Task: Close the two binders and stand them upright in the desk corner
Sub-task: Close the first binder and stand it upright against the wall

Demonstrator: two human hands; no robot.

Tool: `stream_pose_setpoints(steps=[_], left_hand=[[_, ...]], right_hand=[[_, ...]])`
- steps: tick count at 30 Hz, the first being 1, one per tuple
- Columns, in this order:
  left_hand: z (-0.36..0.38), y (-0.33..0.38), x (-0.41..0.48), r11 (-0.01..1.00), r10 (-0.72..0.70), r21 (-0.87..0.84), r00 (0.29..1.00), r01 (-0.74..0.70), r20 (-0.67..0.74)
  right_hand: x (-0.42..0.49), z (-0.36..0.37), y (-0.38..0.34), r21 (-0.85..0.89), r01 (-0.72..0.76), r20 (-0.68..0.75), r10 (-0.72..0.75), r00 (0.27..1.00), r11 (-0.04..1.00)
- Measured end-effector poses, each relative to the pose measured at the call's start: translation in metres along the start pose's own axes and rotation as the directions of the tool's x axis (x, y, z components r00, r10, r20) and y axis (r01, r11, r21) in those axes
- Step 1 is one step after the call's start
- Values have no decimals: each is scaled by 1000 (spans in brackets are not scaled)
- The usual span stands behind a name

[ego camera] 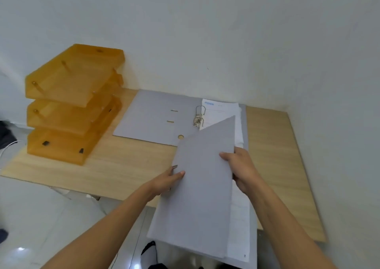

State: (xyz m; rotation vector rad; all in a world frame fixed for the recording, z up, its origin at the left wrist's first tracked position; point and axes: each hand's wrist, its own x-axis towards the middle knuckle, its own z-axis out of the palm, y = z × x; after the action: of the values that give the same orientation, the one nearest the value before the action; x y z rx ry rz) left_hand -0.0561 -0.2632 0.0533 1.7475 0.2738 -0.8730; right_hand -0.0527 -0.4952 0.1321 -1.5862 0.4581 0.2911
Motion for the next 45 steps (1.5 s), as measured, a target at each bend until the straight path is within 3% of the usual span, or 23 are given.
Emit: stream_pose_setpoints(steps=[8, 15, 20, 24, 28, 31, 34, 38, 45], left_hand=[[44, -29, 11, 999, -5, -33, 993, 1, -120], [71, -32, 24, 998, -30, 44, 968, 43, -250], [81, -36, 30, 994, -37, 85, 948, 67, -315], [85, -35, 32, 992, -35, 105, 945, 73, -326], [79, -37, 36, 991, -90, 70, 948, 117, -304], [73, -34, 36, 984, -175, -89, 949, 157, -262], [72, -30, 35, 960, -248, -163, 963, 229, -108], [71, -27, 33, 951, -152, -254, 982, 177, 116], [90, 39, 34, 991, 105, -89, 990, -97, 91]], right_hand=[[11, -87, 83, 6, -111, -299, 108, 948, 994], [28, -105, 147, -61, -243, -362, 205, 909, 968], [28, -105, 171, -98, -310, -316, 266, 911, 946], [21, -104, 184, -216, -335, -356, 245, 902, 917], [22, -98, 187, -327, -367, -382, 233, 894, 871], [23, -98, 187, -309, -365, -376, 240, 895, 878], [25, -105, 187, -290, -360, -378, 240, 894, 887], [24, -111, 185, -240, -373, -385, 265, 884, 896], [21, -109, 130, -118, -241, -381, 181, 907, 963]])
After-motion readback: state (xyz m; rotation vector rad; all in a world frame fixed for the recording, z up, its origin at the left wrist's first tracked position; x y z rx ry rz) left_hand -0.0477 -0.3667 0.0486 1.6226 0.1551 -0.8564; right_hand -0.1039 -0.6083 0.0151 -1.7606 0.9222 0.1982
